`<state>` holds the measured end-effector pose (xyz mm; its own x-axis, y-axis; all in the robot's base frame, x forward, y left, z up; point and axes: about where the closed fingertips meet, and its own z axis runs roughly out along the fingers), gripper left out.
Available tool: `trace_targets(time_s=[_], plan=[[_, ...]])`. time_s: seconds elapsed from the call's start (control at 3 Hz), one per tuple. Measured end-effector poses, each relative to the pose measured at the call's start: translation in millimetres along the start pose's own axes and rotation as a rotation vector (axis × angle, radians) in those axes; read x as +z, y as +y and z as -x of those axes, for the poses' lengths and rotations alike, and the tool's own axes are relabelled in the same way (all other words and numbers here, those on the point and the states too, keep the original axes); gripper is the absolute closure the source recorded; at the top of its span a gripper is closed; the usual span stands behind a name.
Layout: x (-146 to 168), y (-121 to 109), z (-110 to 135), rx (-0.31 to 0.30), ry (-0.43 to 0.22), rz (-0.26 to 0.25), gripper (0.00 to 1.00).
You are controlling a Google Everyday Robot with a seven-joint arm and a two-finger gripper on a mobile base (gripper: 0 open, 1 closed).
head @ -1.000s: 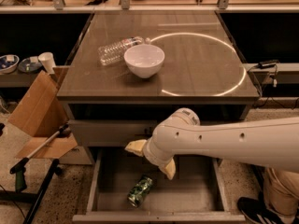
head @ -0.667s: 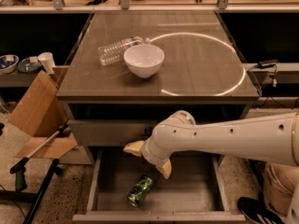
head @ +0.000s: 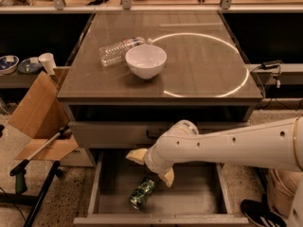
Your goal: Pick green can from middle drawer and place on counter
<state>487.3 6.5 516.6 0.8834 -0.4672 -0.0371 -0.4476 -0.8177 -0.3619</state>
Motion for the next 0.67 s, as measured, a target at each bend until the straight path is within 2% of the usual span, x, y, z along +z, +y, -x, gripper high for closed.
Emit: trace_targets(time_s=[0.67], plan=[[35.2, 10.1, 29.6, 0.006, -0.010, -0.006, 0.00]])
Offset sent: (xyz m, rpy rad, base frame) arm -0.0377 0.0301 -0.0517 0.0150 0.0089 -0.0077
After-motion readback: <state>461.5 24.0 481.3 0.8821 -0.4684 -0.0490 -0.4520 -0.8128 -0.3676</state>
